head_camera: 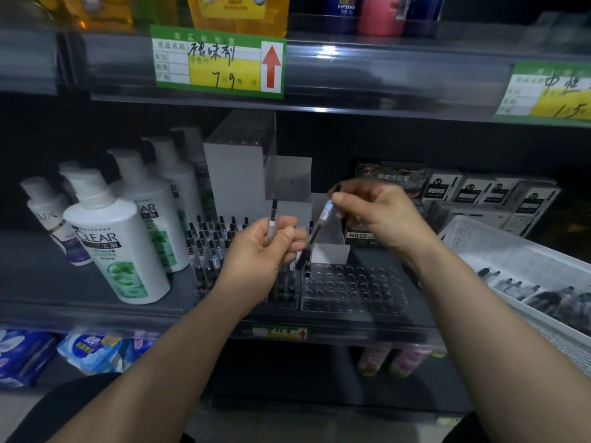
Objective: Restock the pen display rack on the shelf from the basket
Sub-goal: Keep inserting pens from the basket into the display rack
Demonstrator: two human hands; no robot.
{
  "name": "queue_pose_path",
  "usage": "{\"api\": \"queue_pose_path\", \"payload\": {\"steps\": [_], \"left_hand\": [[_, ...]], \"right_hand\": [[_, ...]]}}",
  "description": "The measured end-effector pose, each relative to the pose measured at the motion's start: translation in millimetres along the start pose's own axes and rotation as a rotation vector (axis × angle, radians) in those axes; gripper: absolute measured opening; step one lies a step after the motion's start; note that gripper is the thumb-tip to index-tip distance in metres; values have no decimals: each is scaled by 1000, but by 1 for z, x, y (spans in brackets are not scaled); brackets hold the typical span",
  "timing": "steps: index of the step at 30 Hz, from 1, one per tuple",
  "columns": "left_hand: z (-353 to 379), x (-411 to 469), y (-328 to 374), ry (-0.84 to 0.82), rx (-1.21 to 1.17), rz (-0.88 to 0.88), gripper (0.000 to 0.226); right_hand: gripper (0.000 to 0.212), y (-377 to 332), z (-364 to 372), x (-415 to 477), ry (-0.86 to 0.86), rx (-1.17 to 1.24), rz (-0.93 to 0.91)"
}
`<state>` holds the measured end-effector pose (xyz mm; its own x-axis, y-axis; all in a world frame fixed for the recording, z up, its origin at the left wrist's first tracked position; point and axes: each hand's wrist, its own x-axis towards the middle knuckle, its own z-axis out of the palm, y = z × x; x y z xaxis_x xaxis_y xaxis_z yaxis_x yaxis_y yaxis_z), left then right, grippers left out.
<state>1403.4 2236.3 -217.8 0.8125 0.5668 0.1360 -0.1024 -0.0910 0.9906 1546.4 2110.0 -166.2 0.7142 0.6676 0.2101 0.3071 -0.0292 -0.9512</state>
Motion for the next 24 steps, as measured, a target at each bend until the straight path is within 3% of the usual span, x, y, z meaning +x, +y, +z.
{"api": "queue_pose_path", "payload": {"steps": [4, 7, 12, 17, 24], "left_hand": [[-3, -1, 5, 14, 71, 100, 15], [-3, 1, 5, -6, 112, 106, 19], [-3, 1, 9, -19, 58, 75, 38], [-2, 0, 14, -52, -95, 38, 20], [-3, 0, 10, -18, -78, 101, 25]], "right_hand": [[8, 8, -9, 5, 153, -85, 0], [7, 17, -4, 7, 198, -286, -32], [7, 34, 6, 10, 169, -448, -76], [13, 47, 15, 9, 117, -577, -108], [16, 57, 22, 5, 49, -686, -110]]}}
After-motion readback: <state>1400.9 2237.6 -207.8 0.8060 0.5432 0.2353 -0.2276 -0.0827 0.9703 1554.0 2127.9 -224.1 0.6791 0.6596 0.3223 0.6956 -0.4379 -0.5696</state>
